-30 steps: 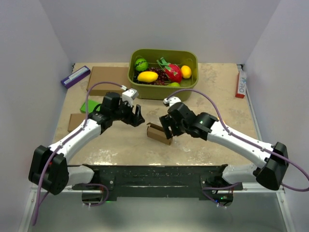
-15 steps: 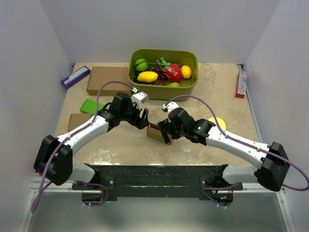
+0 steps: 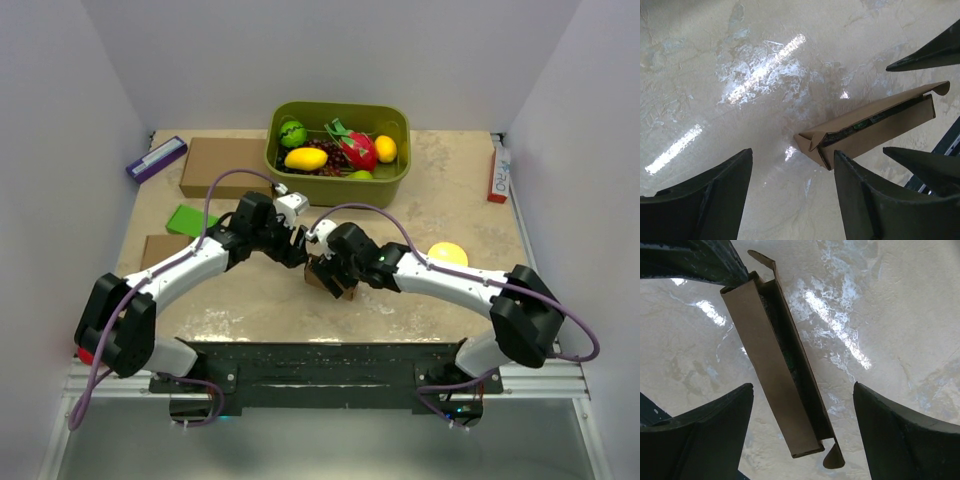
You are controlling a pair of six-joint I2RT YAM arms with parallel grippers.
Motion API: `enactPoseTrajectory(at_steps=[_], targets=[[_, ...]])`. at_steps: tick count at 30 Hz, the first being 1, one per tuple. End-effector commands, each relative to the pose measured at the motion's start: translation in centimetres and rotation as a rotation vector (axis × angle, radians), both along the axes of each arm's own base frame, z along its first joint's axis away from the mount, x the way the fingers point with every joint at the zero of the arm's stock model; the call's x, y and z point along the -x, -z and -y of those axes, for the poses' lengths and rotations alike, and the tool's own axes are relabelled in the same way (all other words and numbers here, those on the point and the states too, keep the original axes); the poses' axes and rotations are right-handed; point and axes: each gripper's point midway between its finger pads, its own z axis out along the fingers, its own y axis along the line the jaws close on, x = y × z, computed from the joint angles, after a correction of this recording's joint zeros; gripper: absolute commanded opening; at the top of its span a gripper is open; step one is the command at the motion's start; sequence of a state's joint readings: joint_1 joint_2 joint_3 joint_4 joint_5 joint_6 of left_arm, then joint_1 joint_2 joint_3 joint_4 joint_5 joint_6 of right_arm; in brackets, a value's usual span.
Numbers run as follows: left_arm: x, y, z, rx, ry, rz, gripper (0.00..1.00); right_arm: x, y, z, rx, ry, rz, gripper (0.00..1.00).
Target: Fold the paper box
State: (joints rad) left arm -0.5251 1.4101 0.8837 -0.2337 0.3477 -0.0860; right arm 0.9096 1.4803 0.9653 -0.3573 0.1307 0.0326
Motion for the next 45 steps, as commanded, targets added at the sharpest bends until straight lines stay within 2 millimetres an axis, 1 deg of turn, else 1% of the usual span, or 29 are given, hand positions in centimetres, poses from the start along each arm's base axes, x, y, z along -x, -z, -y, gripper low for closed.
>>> enactPoseTrajectory(at_steps=[1, 4, 5, 9, 10, 13, 17, 24, 30, 34, 35, 38, 41, 45], targets=[[-1.1, -1.9, 1.1, 0.049, 0.015, 0.054, 0.68, -1.1, -1.9, -1.8, -0.040, -0.067, 0.060, 0.73], [-1.3, -2.2, 1.4, 0.064, 0.025, 0.060, 0.64, -1.0, -1.6, -1.9, -0.035, -0.074, 0.056, 0.60], [-1.3, -2.2, 1.5, 0.065, 0.029, 0.060, 0.62, -1.0, -1.5, -1.8, -0.033, -0.076, 0.056, 0.54], [-1.1, -2.4, 1.5, 0.067, 0.040, 0.067, 0.59, -0.8, -1.4, -1.9, -0.031, -0.095, 0.052, 0.40], [-1.1, -2.5, 1.5, 0.068, 0.043, 0.071, 0.59, -0.8, -1.4, -2.0, -0.032, -0.107, 0.050, 0.34], [-1.0, -2.9, 1.5, 0.078, 0.049, 0.088, 0.57, -0.6, -1.2, -2.1, -0.028, -0.125, 0.046, 0.28], [-0.8, -2.9, 1.8, 0.090, 0.068, 0.088, 0.55, -0.4, -1.0, -2.2, -0.023, -0.148, 0.039, 0.26], [-1.6, -3.6, 2.3, 0.102, 0.073, 0.118, 0.49, -0.3, -0.8, -2.5, -0.028, -0.162, 0.029, 0.26], [-1.1, -3.0, 2.8, 0.093, 0.096, 0.113, 0.43, -0.2, -0.7, -2.5, -0.022, -0.168, 0.026, 0.27], [-1.1, -2.6, 3.0, 0.089, 0.102, 0.098, 0.40, -0.1, -0.7, -2.5, -0.030, -0.170, 0.024, 0.27], [-1.1, -2.5, 3.0, 0.088, 0.102, 0.095, 0.35, 0.0, -0.7, -2.5, -0.031, -0.171, 0.023, 0.27], [-1.2, -2.2, 2.9, 0.077, 0.093, 0.093, 0.30, 0.0, -0.6, -2.4, -0.030, -0.170, 0.020, 0.27], [-1.2, -2.1, 2.9, 0.077, 0.088, 0.090, 0.29, 0.0, -0.6, -2.4, -0.030, -0.169, 0.019, 0.27], [-1.1, -2.2, 3.1, 0.083, 0.093, 0.086, 0.24, 0.0, -0.4, -2.4, -0.028, -0.168, 0.017, 0.27]])
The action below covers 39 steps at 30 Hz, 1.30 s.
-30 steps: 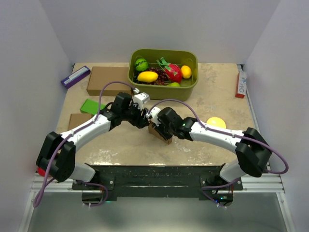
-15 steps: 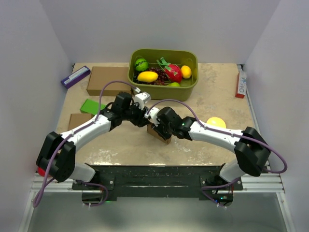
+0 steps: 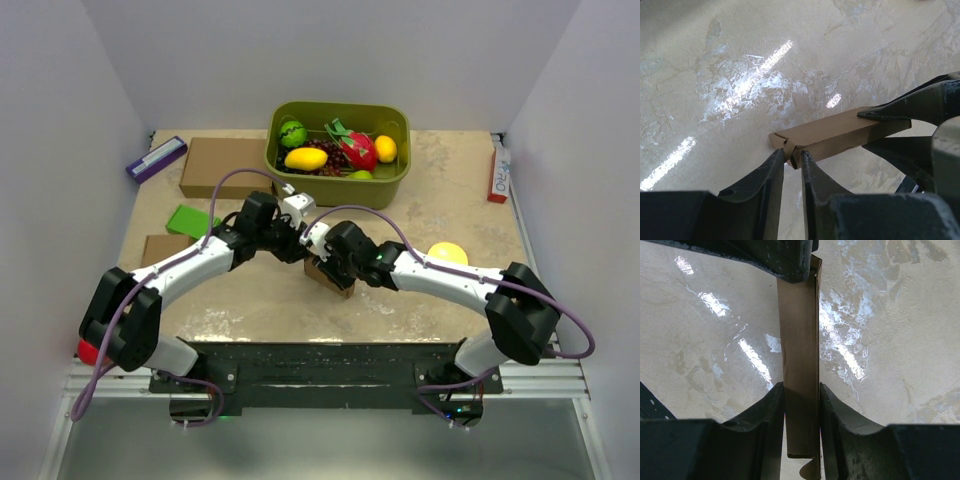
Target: Fold the paper box
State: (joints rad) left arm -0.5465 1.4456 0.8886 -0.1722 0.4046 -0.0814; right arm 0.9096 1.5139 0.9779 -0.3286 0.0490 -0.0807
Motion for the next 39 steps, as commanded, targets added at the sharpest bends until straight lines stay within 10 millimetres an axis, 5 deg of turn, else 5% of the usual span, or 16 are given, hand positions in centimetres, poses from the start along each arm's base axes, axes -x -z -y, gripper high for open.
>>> enactPoseTrajectory(at_steps=[1, 24, 39], targets=[[-1.1, -2.0, 1.2, 0.037, 0.026, 0.075, 0.24, -0.1, -0.7, -1.0, -0.032, -0.029, 0.009, 0.27], [-0.6, 1.4, -0.3, -0.130, -0.079, 0.047, 0.00, -0.3, -0.1, -0.6, -0.008, -0.009, 0.008, 0.26], [1.5, 3.9, -2.3, -0.247, -0.187, -0.016, 0.00, -0.7, -0.2, -0.2, 0.004, 0.008, 0.028, 0.26]])
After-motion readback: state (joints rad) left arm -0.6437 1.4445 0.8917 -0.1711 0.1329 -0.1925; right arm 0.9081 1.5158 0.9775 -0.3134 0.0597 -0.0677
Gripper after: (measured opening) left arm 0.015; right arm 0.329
